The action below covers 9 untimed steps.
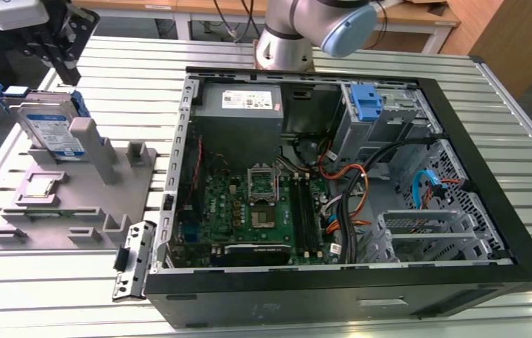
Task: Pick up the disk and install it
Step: 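Reach for the disk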
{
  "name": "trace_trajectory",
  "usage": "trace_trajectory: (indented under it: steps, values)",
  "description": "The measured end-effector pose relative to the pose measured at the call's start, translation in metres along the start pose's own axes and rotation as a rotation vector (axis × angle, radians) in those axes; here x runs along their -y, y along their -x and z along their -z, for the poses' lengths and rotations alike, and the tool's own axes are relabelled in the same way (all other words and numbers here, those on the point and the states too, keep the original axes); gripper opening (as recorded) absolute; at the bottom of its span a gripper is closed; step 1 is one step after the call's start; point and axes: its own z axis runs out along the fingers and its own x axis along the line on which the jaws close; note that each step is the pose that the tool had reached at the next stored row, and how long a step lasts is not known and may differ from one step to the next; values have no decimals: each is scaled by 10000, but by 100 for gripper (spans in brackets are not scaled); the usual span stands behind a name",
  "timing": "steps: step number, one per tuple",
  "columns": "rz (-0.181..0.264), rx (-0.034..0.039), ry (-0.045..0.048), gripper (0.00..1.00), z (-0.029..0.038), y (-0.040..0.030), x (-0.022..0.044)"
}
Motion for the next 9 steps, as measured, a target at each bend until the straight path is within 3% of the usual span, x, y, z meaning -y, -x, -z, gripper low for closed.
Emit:
trace_trajectory:
  steps: [9]
  values:
    - [-67,3,-4,10,-81,-265,-56]
